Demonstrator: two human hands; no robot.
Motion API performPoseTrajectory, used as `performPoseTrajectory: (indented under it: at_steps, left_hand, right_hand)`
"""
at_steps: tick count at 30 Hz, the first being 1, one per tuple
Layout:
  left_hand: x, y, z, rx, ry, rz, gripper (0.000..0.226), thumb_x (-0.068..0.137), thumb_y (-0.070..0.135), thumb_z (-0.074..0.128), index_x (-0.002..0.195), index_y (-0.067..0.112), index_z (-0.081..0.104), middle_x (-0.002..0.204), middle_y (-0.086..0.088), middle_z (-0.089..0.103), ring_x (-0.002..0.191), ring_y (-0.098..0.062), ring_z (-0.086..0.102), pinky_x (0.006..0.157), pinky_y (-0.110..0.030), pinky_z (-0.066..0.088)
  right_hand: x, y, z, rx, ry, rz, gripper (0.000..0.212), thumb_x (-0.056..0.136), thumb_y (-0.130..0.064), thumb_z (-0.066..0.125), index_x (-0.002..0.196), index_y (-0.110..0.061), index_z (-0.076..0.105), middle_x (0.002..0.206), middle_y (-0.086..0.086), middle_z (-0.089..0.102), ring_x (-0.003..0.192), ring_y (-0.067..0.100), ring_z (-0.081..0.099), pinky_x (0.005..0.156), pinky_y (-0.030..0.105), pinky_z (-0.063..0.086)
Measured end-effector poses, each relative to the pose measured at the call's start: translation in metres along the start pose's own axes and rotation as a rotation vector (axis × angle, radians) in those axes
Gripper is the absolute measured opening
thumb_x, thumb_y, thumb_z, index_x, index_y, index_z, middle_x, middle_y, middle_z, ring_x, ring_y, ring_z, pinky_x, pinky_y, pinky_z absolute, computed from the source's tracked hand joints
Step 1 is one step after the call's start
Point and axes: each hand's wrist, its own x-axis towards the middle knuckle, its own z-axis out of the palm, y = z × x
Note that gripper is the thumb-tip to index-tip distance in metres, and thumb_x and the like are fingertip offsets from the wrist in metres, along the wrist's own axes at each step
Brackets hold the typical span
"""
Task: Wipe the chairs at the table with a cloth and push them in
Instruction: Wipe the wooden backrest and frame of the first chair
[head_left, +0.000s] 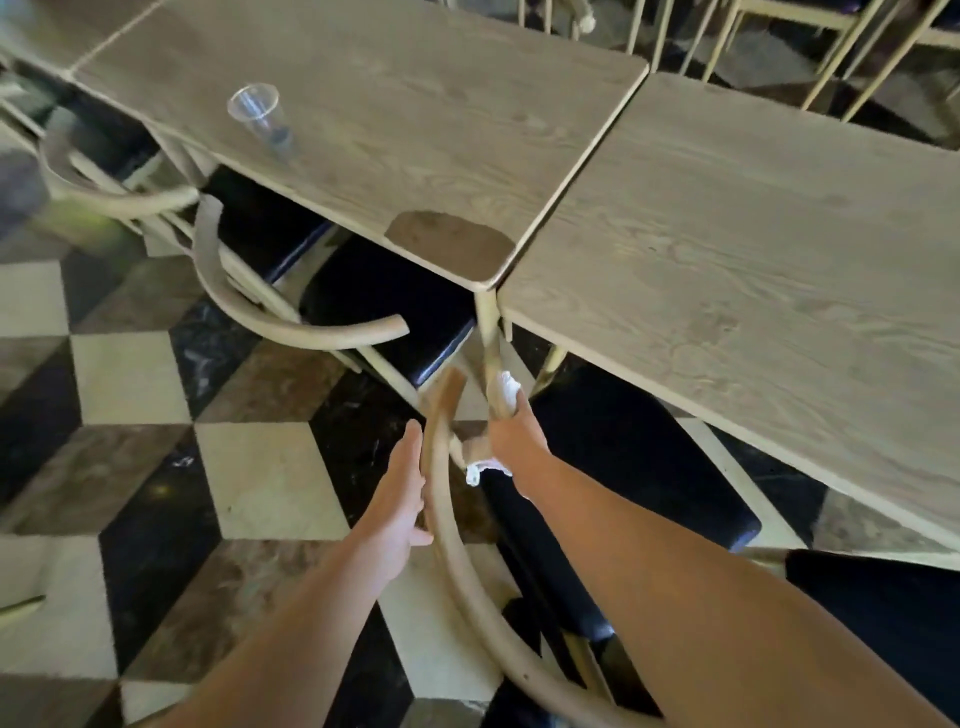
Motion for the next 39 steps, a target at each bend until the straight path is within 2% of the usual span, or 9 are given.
performPoseTrajectory:
  at_steps: [2,6,11,16,21,25,30,34,39]
  left_hand:
    - [-0.005,0.001,-0.002,-0.077,-0.056,-0.019,0.097,0.070,0.092,0.038,0.154,0.046,0.020,0.160,-0.009,0.034,0.147,-0.033,0.031,0.110,-0.071,0.024]
    - [-0.006,-0.007,-0.007,-0.180,-0.119,0.022,0.106,0.070,0.094,0.035,0.157,0.037,0.017,0.163,-0.013,0.025,0.150,-0.034,0.020,0.112,-0.072,0.017]
    - [-0.012,-0.014,-0.020,-0.269,-0.116,0.104,0.089,0.079,0.085,0.041,0.154,0.041,0.024,0.153,-0.013,0.043,0.139,-0.035,0.042,0.108,-0.070,0.026]
    - [-0.049,-0.080,0.002,-0.268,-0.010,0.211,0.041,0.096,0.064,0.044,0.076,0.046,0.076,0.074,0.018,0.075,0.075,0.000,0.072,0.075,-0.029,0.048]
    - [-0.079,-0.141,0.040,-0.139,0.153,0.254,0.050,0.096,0.061,0.045,0.143,0.046,0.042,0.142,0.012,0.051,0.129,-0.012,0.049,0.105,-0.050,0.044]
    - [-0.098,-0.173,0.072,-0.192,0.267,0.332,0.065,0.092,0.059,0.046,0.151,0.048,0.023,0.153,0.012,0.037,0.142,-0.019,0.036,0.113,-0.056,0.033]
    - [-0.097,-0.187,0.087,-0.213,0.257,0.329,0.070,0.086,0.065,0.045,0.151,0.048,0.025,0.160,0.011,0.031,0.144,-0.018,0.034,0.117,-0.052,0.028]
    - [-0.098,-0.184,0.081,-0.195,0.273,0.348,0.057,0.090,0.061,0.042,0.145,0.045,0.038,0.148,0.011,0.047,0.135,-0.015,0.045,0.112,-0.053,0.035]
    - [-0.094,-0.180,0.055,-0.234,0.366,0.303,0.025,0.088,0.050,0.048,0.103,0.041,0.067,0.107,0.009,0.069,0.107,-0.016,0.063,0.096,-0.044,0.050]
  right_hand:
    - [0.012,-0.014,0.014,-0.010,-0.004,-0.074,0.055,0.104,-0.028,0.048,0.156,-0.025,0.033,0.140,0.008,0.053,0.132,0.028,0.048,0.116,0.052,0.034]
    - [0.002,-0.023,0.037,-0.009,-0.026,-0.119,0.067,0.106,-0.038,0.043,0.159,-0.045,0.002,0.121,0.000,0.059,0.089,0.013,0.057,0.081,0.033,0.046]
    - [-0.057,0.022,0.052,0.123,-0.259,-0.121,0.068,0.105,-0.029,0.047,0.159,-0.046,0.008,0.121,0.008,0.066,0.105,0.028,0.067,0.088,0.041,0.056]
    - [-0.134,0.100,0.030,-0.124,-0.488,-0.197,0.069,0.103,-0.039,0.048,0.154,-0.056,0.005,0.143,0.000,0.055,0.114,0.020,0.061,0.091,0.030,0.046]
    - [-0.187,0.179,-0.023,-0.542,-0.588,-0.472,0.072,0.105,-0.022,0.044,0.160,-0.043,0.001,0.169,-0.015,0.005,0.153,0.014,0.017,0.120,0.027,0.013]
    - [-0.219,0.240,-0.076,-0.792,-0.597,-0.690,0.081,0.100,-0.012,0.046,0.161,-0.031,-0.004,0.167,-0.015,-0.007,0.151,0.001,-0.004,0.117,0.013,-0.015]
    - [-0.241,0.292,-0.112,-0.720,-0.550,-0.494,0.091,0.098,-0.008,0.046,0.157,-0.046,-0.013,0.164,-0.027,-0.017,0.151,0.010,0.020,0.116,0.029,0.032]
    - [-0.252,0.286,-0.087,-0.739,-0.477,-0.534,0.090,0.101,-0.016,0.044,0.155,-0.027,-0.028,0.166,-0.013,-0.023,0.156,0.014,-0.004,0.127,0.033,0.011]
    - [-0.226,0.232,-0.039,-0.870,-0.420,-0.520,0.069,0.099,-0.028,0.051,0.155,-0.020,0.013,0.155,0.000,0.035,0.134,0.024,0.044,0.111,0.045,0.041]
